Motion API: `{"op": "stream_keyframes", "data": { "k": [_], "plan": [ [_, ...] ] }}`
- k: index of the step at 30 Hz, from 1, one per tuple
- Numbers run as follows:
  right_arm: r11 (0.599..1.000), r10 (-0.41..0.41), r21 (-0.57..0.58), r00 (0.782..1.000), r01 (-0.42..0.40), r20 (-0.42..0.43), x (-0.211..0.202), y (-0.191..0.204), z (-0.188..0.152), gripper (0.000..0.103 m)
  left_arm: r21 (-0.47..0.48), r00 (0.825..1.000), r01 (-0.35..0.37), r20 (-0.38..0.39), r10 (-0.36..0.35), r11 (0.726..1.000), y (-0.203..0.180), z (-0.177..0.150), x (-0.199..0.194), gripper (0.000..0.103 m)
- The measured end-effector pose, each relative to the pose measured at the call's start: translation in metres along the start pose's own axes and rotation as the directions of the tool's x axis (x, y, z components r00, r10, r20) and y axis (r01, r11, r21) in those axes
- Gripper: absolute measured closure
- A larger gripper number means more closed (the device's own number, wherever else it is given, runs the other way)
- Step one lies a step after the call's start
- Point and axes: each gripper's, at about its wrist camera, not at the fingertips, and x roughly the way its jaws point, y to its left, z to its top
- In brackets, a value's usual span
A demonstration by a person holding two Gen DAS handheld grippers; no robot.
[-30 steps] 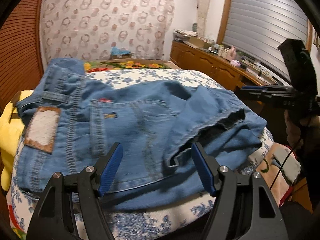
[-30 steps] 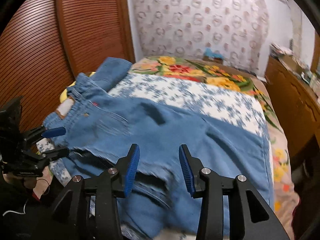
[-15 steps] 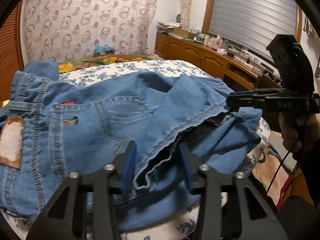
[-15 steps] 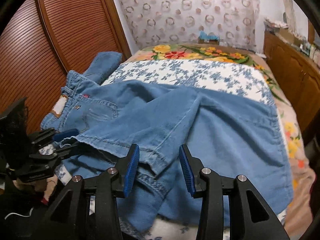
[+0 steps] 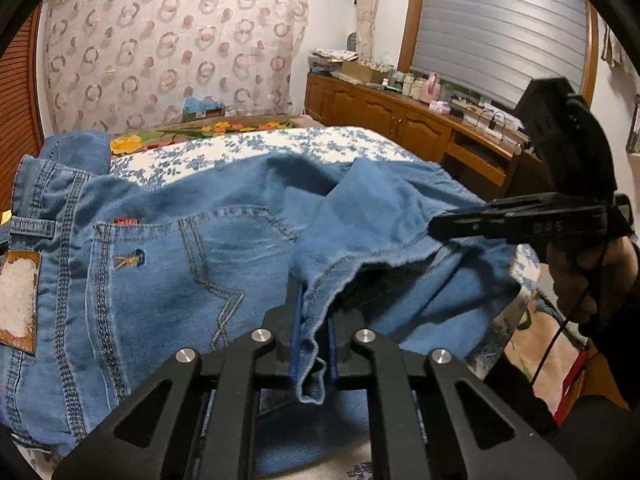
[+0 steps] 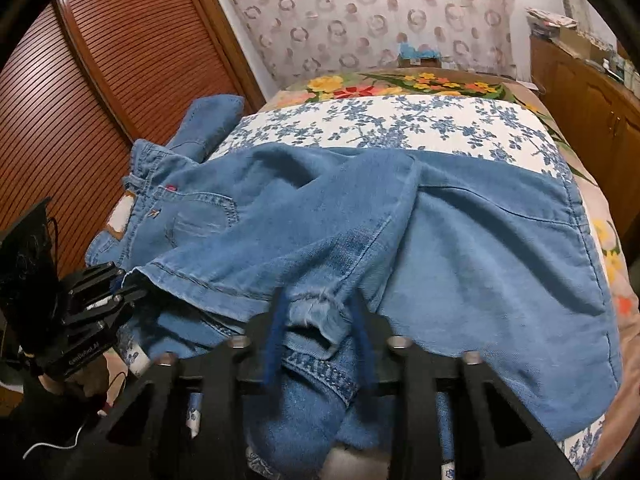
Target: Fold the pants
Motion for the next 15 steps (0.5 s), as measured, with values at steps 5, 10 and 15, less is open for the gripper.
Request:
{"op": "stream_keyframes", "data": {
  "k": [5, 10, 15],
  "plan": [
    [0.998, 0.022, -0.053, 0.997, -0.018, 0.078, -0.018, 0.011, 0.005, 0.091, -0.008, 0.999, 0.007, 0.037, -0.007, 1.0, 0.002, 0.005, -0.016, 0.094],
    [0.99, 0.039, -0.141, 0.982, -0.013, 0.183, -0.051, 0.037, 0.031, 0.091, -0.012, 0.995, 0.024, 0.099, -0.023, 1.0, 0.006, 0.011, -0.047, 0.094],
    [0.968, 0.082, -0.249, 0.964, -0.017, 0.253, -0.071, 0.076, 0.066, 0.091, -0.036, 0.987, 0.018, 0.161, -0.012, 0.999, 0.018, 0.02, -0.082, 0.094]
  ]
}}
